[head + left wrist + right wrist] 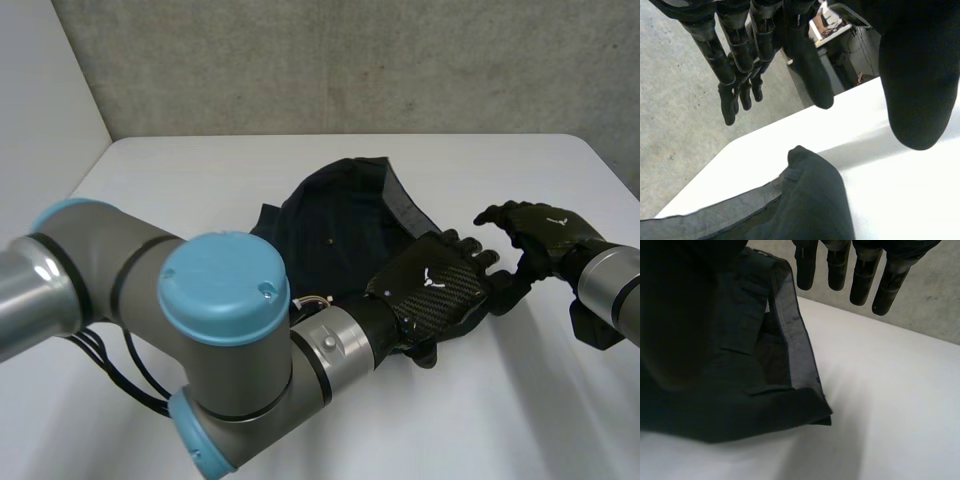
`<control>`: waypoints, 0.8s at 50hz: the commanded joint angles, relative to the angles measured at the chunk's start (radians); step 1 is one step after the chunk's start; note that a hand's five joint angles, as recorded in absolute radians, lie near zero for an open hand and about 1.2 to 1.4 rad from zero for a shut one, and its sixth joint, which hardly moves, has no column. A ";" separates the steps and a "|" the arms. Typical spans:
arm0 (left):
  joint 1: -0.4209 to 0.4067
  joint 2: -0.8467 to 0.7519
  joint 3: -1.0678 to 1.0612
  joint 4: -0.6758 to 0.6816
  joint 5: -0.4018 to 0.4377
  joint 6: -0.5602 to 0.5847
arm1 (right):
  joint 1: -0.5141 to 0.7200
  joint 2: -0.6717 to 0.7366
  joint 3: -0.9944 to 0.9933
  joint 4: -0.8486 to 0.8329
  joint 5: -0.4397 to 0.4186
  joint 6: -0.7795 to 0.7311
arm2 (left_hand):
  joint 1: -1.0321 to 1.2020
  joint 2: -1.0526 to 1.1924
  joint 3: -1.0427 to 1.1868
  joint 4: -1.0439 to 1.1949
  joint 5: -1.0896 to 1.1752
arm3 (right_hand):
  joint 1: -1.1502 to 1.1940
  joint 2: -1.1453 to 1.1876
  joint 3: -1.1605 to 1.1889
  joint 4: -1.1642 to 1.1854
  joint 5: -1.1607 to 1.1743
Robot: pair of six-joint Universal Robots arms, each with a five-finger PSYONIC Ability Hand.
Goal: Fold the shorts.
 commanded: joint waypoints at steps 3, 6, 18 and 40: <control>0.050 0.258 -0.060 -0.040 -0.127 0.026 | -0.013 -0.034 -0.027 -0.001 -0.015 -0.130 | -0.015 -0.017 -0.021 -0.010 -0.002 | -0.030 -0.052 -0.039 -0.062 -0.070; 0.082 0.310 -0.097 -0.038 -0.251 0.015 | -0.011 -0.053 -0.021 0.006 -0.039 -0.267 | -0.004 -0.005 -0.010 0.002 0.009 | -0.030 -0.052 -0.039 -0.062 -0.070; 0.194 0.293 -0.272 -0.109 -0.650 -0.198 | 0.131 -0.033 0.102 -0.003 -0.099 -0.766 | 0.011 0.010 0.005 0.017 0.024 | -0.030 -0.052 -0.039 -0.062 -0.070; 0.220 0.091 -0.364 -0.086 -0.523 -0.217 | 0.195 0.185 -0.007 -0.176 -0.012 -0.659 | 0.070 0.068 0.064 0.076 0.083 | 1.192 1.169 1.183 1.160 1.152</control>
